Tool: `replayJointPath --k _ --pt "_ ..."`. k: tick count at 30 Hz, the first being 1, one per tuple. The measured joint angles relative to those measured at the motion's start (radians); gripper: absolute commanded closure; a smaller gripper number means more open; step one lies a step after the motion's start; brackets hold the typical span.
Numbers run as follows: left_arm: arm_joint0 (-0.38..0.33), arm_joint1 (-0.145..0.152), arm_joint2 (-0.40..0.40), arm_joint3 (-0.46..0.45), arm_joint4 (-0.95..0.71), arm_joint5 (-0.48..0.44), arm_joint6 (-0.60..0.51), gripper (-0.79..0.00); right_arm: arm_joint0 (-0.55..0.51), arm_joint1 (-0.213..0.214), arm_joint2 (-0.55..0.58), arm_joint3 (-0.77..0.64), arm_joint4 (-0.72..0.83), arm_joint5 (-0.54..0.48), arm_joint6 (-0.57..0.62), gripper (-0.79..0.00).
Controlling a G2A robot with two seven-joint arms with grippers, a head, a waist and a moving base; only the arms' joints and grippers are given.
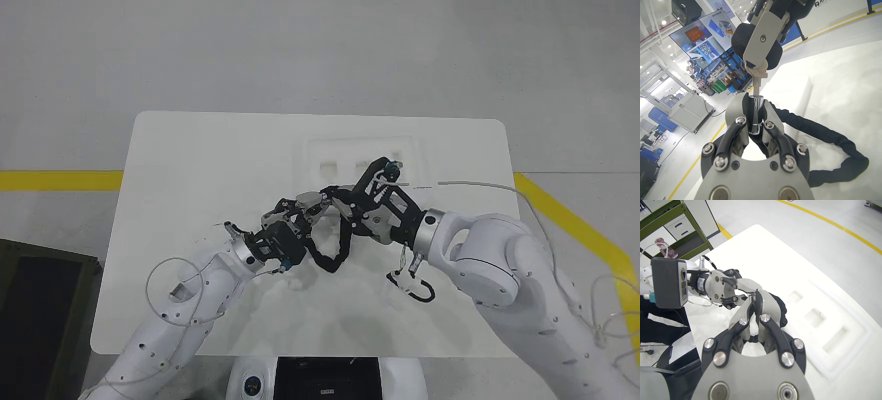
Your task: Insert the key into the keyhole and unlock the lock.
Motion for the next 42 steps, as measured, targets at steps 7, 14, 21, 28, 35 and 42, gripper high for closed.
replayJointPath --k 7,14,21,28,35,42 --pt "-0.002 -0.003 -0.001 0.003 0.004 -0.009 0.008 0.000 0.015 -0.007 -0.012 0.021 0.003 0.006 0.003 0.000" --pt "-0.002 -0.007 -0.008 0.006 -0.009 -0.006 0.011 0.000 0.017 -0.012 -0.020 0.024 0.005 0.004 0.008 0.000" --pt "0.000 -0.011 -0.013 0.009 -0.013 -0.009 0.012 0.000 0.015 -0.015 -0.014 0.023 0.014 0.009 0.002 -0.785" --pt "0.003 -0.013 -0.028 0.016 -0.045 -0.021 0.004 0.000 0.011 -0.016 0.016 0.011 0.024 -0.017 -0.035 -0.785" --pt "-0.022 -0.007 -0.062 0.013 -0.118 -0.176 0.010 0.000 0.003 -0.005 0.072 0.010 -0.094 -0.185 -0.150 -0.785" --pt "-0.057 0.003 -0.102 0.012 -0.216 -0.410 -0.035 0.000 0.011 0.009 0.118 0.030 -0.282 -0.433 -0.291 -0.785"
